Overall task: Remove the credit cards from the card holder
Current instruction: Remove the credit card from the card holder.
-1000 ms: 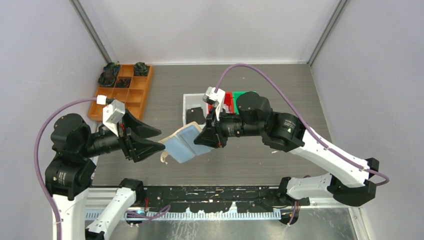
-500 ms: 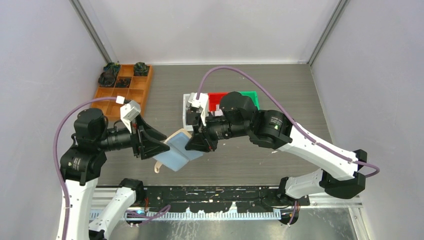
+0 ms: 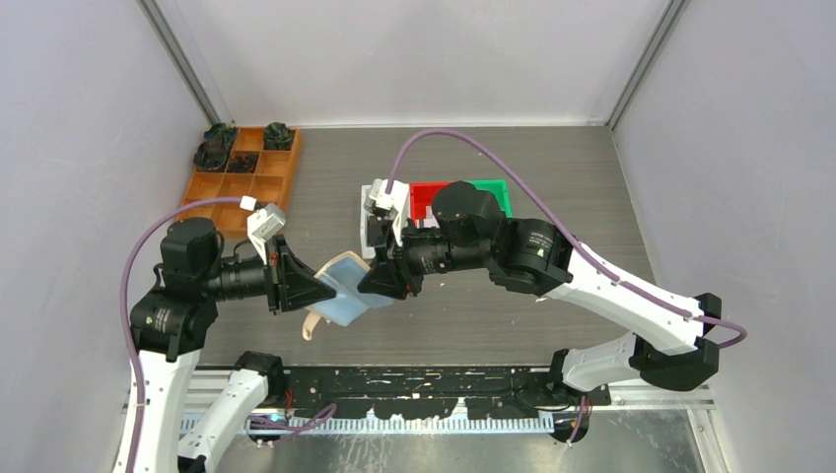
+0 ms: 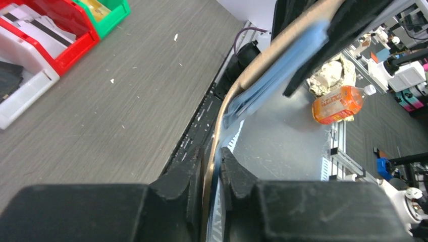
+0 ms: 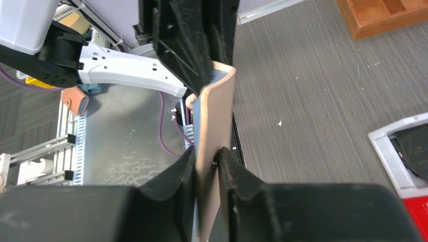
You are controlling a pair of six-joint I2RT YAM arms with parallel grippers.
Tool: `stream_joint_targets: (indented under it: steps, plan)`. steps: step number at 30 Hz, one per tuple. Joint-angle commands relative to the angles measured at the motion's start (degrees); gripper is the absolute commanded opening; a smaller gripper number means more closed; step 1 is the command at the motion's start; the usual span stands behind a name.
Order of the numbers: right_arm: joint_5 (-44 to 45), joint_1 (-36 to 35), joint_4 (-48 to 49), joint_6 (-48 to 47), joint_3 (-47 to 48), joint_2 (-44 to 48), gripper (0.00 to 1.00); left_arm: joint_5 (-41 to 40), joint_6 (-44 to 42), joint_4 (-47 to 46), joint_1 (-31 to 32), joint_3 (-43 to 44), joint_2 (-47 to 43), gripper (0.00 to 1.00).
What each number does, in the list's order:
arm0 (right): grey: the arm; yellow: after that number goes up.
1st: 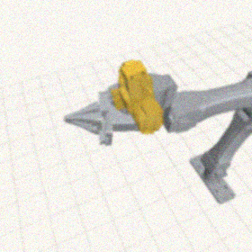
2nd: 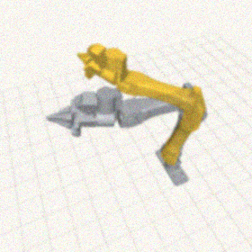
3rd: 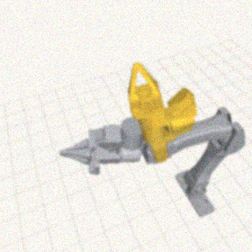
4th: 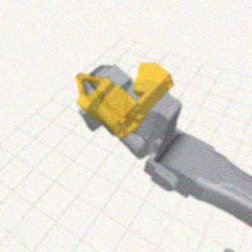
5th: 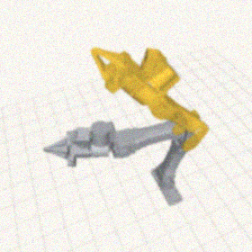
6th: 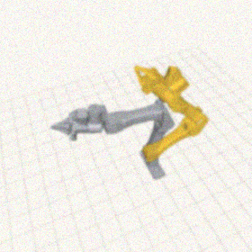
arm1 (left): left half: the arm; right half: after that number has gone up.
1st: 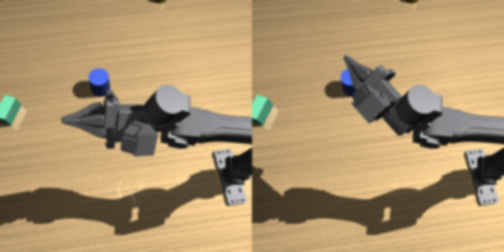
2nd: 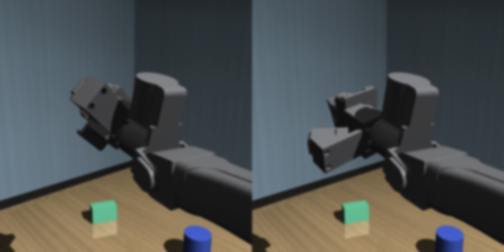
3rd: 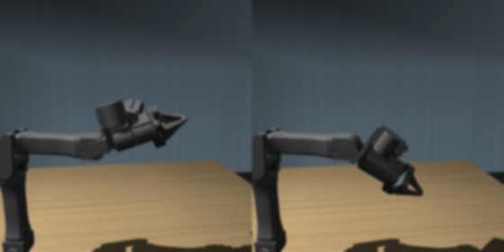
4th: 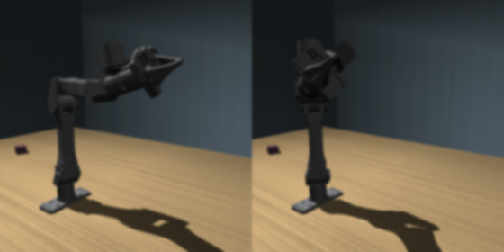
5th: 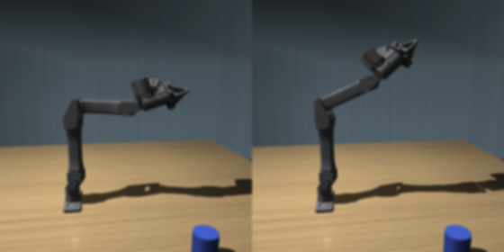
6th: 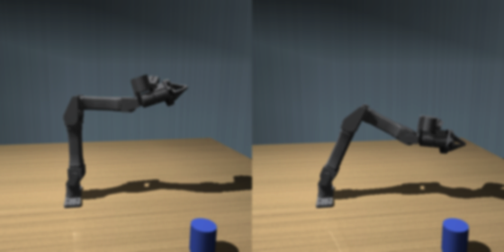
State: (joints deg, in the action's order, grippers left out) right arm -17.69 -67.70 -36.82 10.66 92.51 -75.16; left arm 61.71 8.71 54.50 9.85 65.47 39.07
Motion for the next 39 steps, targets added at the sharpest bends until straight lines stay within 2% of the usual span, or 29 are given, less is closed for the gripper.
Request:
stream_joint_targets:
  steps: [1, 3, 6, 16, 19, 24, 33, 36, 39]
  plan:
    - [-4.7, -0.7, 13.8, 5.2, -2.9, 2.6, 0.34, -1.5, 3.3, -6.5, -0.2, -0.5, -0.3, 0.13]
    - [-5.9, -0.7, 16.6, 6.5, -5.8, 4.9, 0.39, -2.2, 3.3, -7.0, -0.2, -0.5, -0.6, 0.06]
    - [-5.5, -0.3, 17.7, 7.3, -8.5, 7.6, 0.36, -2.0, 3.6, -7.6, -0.2, 0.2, -1.2, 0.00]
    - [-0.6, -0.3, 14.0, 5.9, -7.6, 7.2, 0.23, 0.6, 7.1, -10.0, -0.2, 2.4, -1.9, 0.00]
    - [2.0, -0.3, 11.5, 4.2, -6.4, 6.3, 0.24, 1.0, 7.4, -9.9, -0.1, 2.9, -1.9, 0.00]
    - [9.0, -0.3, 10.3, 2.4, -6.3, 5.5, 0.31, 2.1, 8.0, -10.0, -0.1, 3.4, -1.9, 0.00]
    - [12.2, -0.3, 12.2, 0.4, -6.3, 4.2, 0.30, 4.1, 8.4, -10.0, -0.2, 3.9, -1.7, 0.00]
    - [11.0, -0.4, 13.4, 0.7, -6.6, 4.5, 0.27, 4.4, 8.3, -10.0, -0.2, 4.2, -1.6, 0.00]
    - [10.0, -0.4, 14.6, 1.8, -7.0, 5.5, 0.14, 4.7, 8.0, -9.8, -0.1, 4.1, -1.4, 0.00]
